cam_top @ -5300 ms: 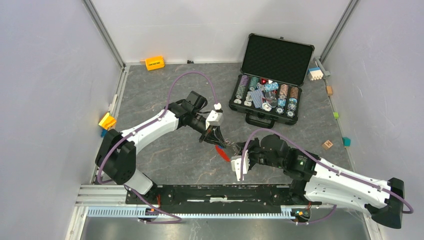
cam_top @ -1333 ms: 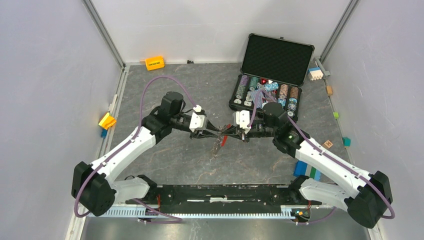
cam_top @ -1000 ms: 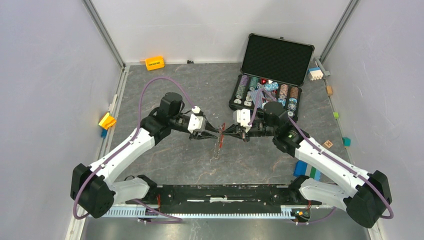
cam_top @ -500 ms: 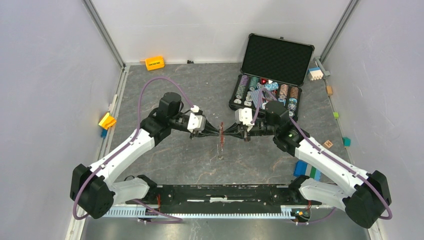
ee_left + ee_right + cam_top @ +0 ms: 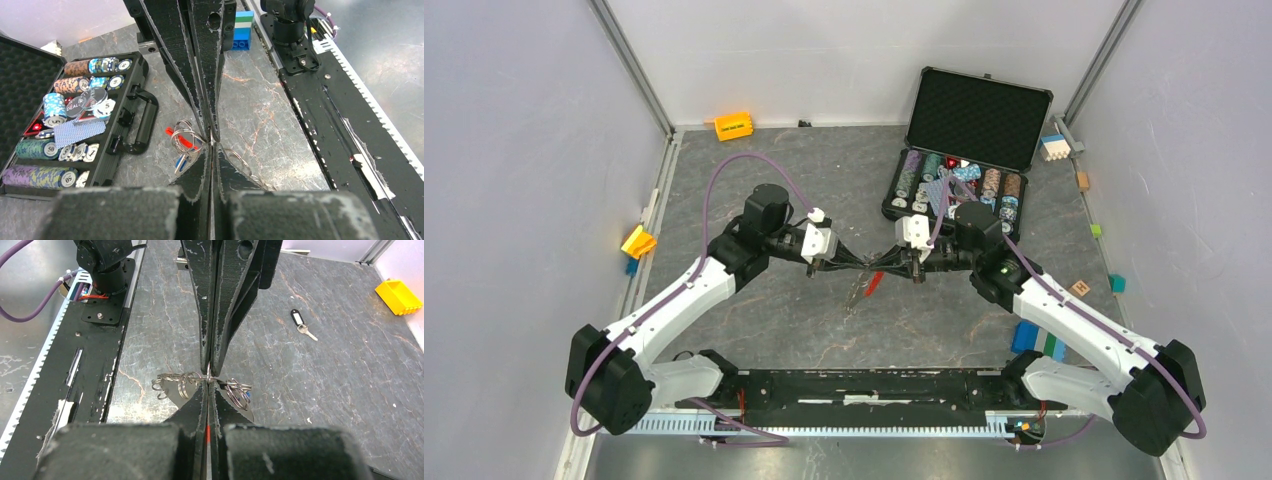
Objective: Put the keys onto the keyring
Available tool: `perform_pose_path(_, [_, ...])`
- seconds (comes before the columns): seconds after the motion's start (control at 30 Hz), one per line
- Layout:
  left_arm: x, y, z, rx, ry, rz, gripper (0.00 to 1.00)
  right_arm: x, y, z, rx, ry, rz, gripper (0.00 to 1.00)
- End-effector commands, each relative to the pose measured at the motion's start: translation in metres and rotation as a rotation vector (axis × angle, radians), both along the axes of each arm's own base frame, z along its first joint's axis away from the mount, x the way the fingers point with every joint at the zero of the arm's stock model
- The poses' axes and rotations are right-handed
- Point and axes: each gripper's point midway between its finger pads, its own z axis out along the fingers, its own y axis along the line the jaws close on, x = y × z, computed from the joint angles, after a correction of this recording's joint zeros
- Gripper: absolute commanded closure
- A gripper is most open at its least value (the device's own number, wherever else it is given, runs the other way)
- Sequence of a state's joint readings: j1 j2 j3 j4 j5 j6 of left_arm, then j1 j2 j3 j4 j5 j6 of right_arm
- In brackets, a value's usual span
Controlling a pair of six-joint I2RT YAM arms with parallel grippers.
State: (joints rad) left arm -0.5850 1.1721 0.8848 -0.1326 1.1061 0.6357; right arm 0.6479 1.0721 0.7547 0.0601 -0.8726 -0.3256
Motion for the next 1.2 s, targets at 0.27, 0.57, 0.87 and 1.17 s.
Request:
perform_pose_path(0.27, [0.002, 0.005, -0.014, 0.185, -0.044, 0.148, 0.98, 0.010, -0.009, -0.003, -0.060, -0.113, -0.023, 0.74])
perform_pose_path(0.57, [0.000, 0.006, -0.012, 0.228, -0.056, 0.203, 0.98, 0.006, -0.016, -0.017, -0.127, -0.161, 0.014, 0.60])
perform_pose_path(0.87, [-0.002, 0.007, -0.010, 0.267, 0.026, 0.265, 0.98, -0.001, -0.015, -0.019, -0.127, -0.155, 0.063, 0.60])
perform_pose_path(1.17, [-0.009, -0.005, -0.010, 0.257, 0.127, 0.266, 0.98, 0.000, -0.006, -0.005, -0.079, -0.120, 0.068, 0.63])
